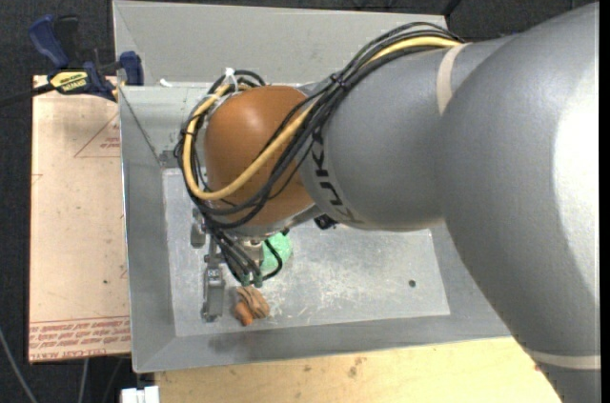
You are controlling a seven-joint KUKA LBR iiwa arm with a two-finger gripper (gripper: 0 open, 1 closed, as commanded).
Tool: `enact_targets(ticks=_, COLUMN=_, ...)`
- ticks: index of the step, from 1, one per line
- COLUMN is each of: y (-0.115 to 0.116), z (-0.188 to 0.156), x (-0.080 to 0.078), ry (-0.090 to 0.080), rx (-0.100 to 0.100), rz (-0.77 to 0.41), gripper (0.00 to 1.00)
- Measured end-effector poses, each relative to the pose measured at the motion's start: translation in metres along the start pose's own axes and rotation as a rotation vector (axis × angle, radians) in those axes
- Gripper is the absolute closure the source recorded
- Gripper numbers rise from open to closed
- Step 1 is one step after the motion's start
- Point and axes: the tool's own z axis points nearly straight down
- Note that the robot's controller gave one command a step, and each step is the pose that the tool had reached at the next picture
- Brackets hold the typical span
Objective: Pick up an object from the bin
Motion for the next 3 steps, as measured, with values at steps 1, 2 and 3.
enact_targets(ticks=1, y=-0.001, z=-0.005, x=-0.002, ry=-0.006, rx=-0.002, rz=0.005, gripper=0.00)
enact_targets(ticks=2, y=-0.036, z=0.041, x=0.014, ry=-0.009, rx=-0.003, rz=0.037, gripper=0.00)
enact_targets(ticks=3, y=-0.049, z=0.050, x=0.005, ry=-0.004, rx=0.000, rz=0.015, gripper=0.00)
